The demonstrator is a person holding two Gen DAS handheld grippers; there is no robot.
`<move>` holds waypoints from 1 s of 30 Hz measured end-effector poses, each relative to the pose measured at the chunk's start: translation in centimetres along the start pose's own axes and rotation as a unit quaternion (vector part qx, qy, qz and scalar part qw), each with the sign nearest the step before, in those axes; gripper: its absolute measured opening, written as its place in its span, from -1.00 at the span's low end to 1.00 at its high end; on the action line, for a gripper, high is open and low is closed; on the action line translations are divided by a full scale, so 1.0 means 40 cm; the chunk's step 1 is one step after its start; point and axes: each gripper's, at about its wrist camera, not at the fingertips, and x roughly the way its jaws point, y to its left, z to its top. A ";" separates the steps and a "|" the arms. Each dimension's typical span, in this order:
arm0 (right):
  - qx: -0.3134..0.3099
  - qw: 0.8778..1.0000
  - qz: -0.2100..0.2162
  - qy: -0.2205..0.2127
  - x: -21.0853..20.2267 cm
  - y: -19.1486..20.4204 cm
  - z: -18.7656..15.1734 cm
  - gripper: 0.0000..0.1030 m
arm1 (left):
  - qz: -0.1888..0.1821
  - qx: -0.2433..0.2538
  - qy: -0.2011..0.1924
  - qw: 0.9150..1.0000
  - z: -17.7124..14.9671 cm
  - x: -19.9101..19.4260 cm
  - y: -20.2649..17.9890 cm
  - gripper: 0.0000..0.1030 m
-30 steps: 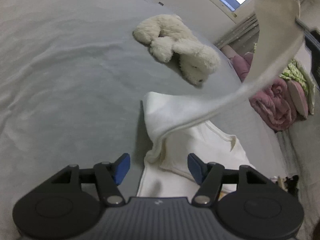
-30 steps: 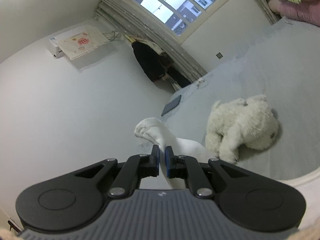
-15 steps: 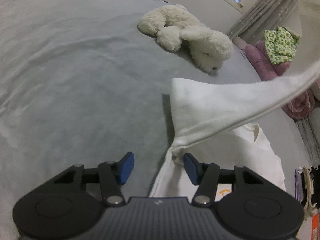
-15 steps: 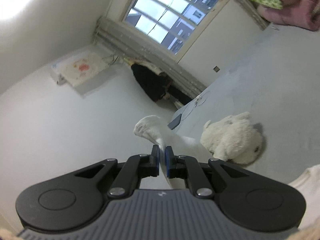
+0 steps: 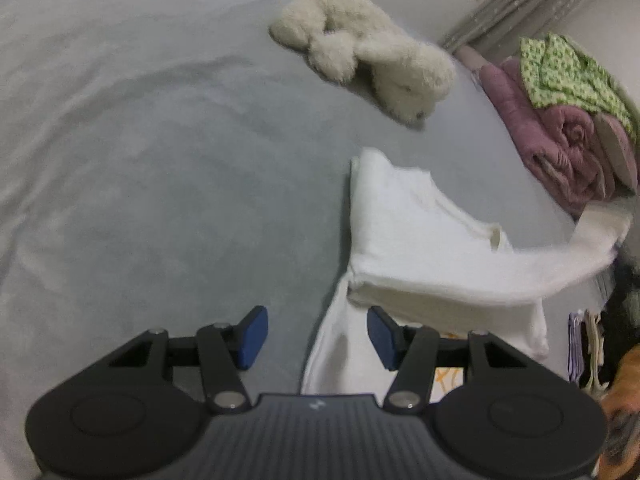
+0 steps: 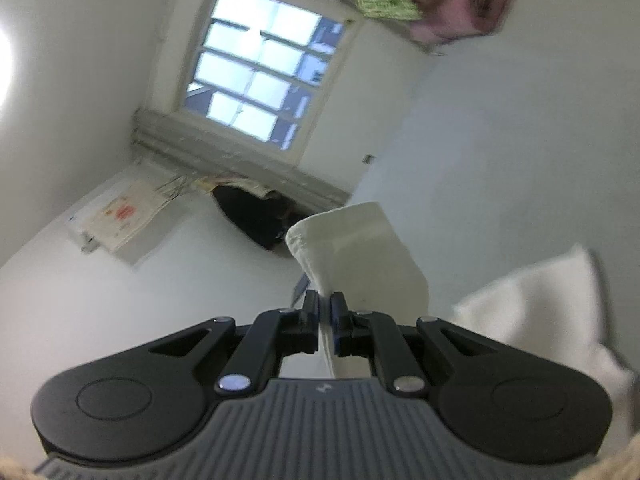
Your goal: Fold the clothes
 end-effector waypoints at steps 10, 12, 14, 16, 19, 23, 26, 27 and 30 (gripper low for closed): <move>0.069 0.994 -0.079 -0.023 -0.132 -0.198 -0.058 -0.69 | -0.011 -0.006 -0.034 0.999 0.006 0.037 -0.023 0.10; 0.082 0.993 -0.079 -0.031 -0.166 -0.215 -0.060 -0.67 | -0.014 -0.012 -0.046 0.999 0.007 0.044 -0.024 0.10; 0.095 0.992 -0.076 -0.036 -0.195 -0.232 -0.059 -0.67 | -0.013 -0.014 -0.056 0.998 0.003 0.055 -0.026 0.10; 0.094 0.992 -0.076 -0.036 -0.204 -0.227 -0.055 -0.67 | -0.012 -0.017 -0.063 0.998 -0.002 0.066 -0.025 0.09; 0.077 0.993 -0.081 -0.037 -0.205 -0.207 -0.048 -0.33 | -0.014 -0.026 -0.077 0.997 -0.006 0.071 -0.024 0.07; 0.051 0.994 -0.092 -0.033 -0.197 -0.180 -0.040 -0.13 | -0.039 -0.041 -0.109 0.992 0.002 0.050 -0.023 0.07; 0.030 0.992 -0.116 -0.032 -0.195 -0.170 -0.028 -0.13 | -0.045 -0.029 -0.124 0.991 0.010 0.054 -0.040 0.07; 0.024 0.991 -0.124 -0.032 -0.195 -0.168 -0.023 -0.13 | -0.037 -0.014 -0.125 0.991 0.012 0.063 -0.052 0.07; 0.009 0.989 -0.143 -0.032 -0.189 -0.164 -0.010 -0.13 | -0.018 0.017 -0.129 0.991 0.017 0.097 -0.079 0.06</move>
